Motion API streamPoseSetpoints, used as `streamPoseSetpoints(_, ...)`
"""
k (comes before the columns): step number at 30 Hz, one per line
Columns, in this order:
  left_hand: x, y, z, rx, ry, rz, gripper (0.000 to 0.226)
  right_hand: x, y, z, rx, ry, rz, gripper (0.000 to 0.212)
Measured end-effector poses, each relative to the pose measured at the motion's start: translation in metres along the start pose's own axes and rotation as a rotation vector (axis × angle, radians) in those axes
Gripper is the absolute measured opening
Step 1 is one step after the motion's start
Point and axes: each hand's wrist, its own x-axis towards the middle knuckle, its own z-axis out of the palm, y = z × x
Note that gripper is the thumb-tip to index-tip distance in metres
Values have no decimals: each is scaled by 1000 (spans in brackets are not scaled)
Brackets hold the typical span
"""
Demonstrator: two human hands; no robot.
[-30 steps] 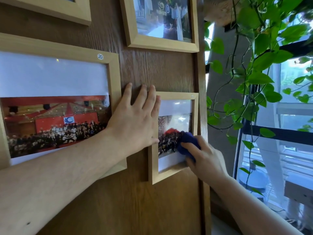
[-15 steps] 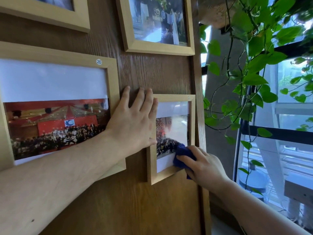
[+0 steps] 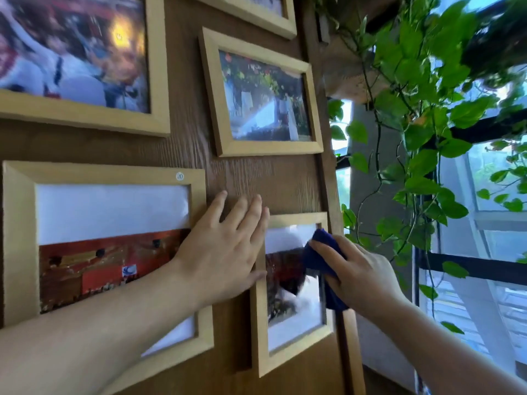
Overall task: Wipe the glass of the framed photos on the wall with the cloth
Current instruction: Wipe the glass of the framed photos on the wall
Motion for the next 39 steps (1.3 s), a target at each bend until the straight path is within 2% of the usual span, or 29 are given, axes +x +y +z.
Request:
streamPoseSetpoints(6, 25, -42, -36, 76, 98, -38, 86, 86, 20, -39, -90, 164, -46, 50)
streamPoseSetpoints(11, 49, -89, -61, 191, 140, -158, 86, 161, 32, -62, -130, 299, -75, 48)
streamPoseSetpoints(14, 61, -116, -69, 233, 129, -241, 89, 201, 35, -67, -183, 318, -86, 52)
streamPoseSetpoints(20, 78, -140, -61, 242, 70, -323, 102, 268, 11, -63, -221, 364, -111, 47)
streamPoseSetpoints(31, 87, -136, -42, 203, 81, -375, 113, 274, -7, -42, 93, 488, -208, 36)
streamPoseSetpoints(34, 88, -135, -41, 188, 92, -368, 114, 271, 19, -35, 66, 469, -123, 30)
streamPoseSetpoints(39, 89, -136, -38, 181, 79, -359, 118, 261, 70, -19, 53, 409, 210, 30)
